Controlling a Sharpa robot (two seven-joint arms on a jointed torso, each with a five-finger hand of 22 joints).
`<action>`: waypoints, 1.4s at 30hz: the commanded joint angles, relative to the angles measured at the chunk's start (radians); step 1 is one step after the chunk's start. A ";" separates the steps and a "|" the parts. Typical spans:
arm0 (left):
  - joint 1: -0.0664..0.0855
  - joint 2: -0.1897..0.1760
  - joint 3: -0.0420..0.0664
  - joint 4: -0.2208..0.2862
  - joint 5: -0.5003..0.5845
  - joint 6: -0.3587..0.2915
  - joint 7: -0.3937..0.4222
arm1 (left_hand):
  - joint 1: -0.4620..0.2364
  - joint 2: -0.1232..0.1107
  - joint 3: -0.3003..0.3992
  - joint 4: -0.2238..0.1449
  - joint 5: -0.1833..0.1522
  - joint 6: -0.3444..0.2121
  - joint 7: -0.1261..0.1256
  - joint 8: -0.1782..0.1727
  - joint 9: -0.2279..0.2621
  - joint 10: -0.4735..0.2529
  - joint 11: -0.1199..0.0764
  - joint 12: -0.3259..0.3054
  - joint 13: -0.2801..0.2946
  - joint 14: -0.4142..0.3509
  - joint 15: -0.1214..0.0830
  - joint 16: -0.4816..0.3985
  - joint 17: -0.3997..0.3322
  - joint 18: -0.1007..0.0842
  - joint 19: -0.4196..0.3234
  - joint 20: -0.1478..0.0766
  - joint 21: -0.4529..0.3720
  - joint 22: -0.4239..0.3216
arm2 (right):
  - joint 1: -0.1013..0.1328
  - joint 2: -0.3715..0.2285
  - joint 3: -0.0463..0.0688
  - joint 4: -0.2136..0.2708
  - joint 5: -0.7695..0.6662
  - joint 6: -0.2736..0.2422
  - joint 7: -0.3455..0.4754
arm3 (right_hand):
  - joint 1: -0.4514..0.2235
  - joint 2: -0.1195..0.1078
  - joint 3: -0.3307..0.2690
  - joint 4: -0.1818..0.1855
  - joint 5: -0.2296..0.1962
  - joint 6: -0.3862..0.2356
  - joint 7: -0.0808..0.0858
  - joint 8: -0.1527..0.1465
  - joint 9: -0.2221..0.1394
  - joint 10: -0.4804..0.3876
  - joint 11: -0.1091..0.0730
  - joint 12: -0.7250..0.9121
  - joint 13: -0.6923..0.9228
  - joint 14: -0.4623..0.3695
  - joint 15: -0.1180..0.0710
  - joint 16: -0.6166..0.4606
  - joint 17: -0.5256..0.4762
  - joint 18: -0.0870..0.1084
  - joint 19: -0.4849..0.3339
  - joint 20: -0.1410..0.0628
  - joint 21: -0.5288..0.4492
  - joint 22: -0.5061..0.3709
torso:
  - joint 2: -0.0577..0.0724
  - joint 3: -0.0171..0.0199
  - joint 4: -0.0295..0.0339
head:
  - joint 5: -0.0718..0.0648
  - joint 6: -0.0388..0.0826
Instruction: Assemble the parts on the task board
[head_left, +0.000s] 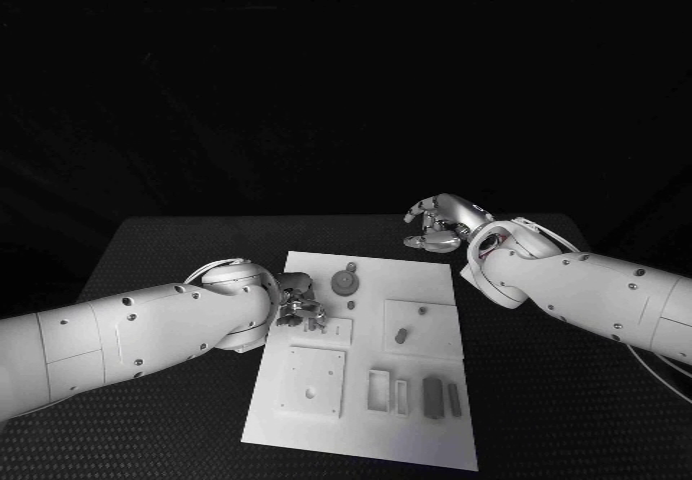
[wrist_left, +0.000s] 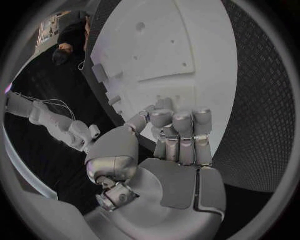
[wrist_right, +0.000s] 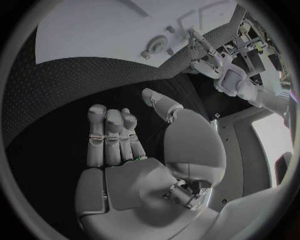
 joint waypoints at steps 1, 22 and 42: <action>-0.002 0.003 0.000 0.002 0.005 0.020 0.004 | 0.005 -0.006 0.027 0.003 -0.011 0.096 -0.077 0.001 0.004 -0.017 -0.027 0.004 -0.003 0.047 -0.061 0.007 -0.004 0.013 0.002 -0.117 0.004 0.002 | 0.000 0.001 0.001 0.000 0.000 0.014 0.009 | 0.011 0.002 -0.001 0.003 0.007 0.012 0.006 0.002 -0.001 -0.151 0.021 0.007 -0.002 -0.008 0.001 0.004 -0.001 0.053 -0.002 0.003 -0.007 0.015 | 0.000 0.0008 0.0006 | 0.000 0.000; -0.007 0.006 0.000 0.005 0.005 0.026 0.006 | -0.026 0.002 0.051 0.003 -0.008 0.106 -0.079 -0.002 0.013 -0.017 -0.029 0.011 -0.010 0.046 -0.062 0.016 -0.015 0.012 0.005 -0.117 0.006 0.005 | 0.000 0.001 0.001 0.001 0.000 0.017 0.008 | 0.012 0.003 -0.001 0.002 0.008 0.013 0.006 0.002 -0.003 -0.151 0.021 0.009 -0.004 -0.008 0.001 0.005 -0.002 0.053 -0.002 0.003 -0.007 0.015 | 0.000 0.0016 -0.0004 | 0.000 -0.003; -0.007 0.011 0.000 0.002 -0.006 0.039 0.005 | -0.032 -0.010 0.057 0.002 -0.014 0.114 -0.081 -0.001 0.019 -0.017 -0.031 0.013 -0.014 0.045 -0.062 0.020 -0.021 0.012 0.006 -0.117 0.006 0.006 | 0.000 0.003 0.001 0.001 0.001 0.022 0.009 | 0.011 0.004 -0.002 0.002 0.008 0.014 0.006 0.003 -0.004 -0.152 0.021 0.010 -0.006 -0.009 0.001 0.005 -0.002 0.053 -0.003 0.004 -0.007 0.015 | 0.000 0.0005 -0.0006 | 0.001 -0.004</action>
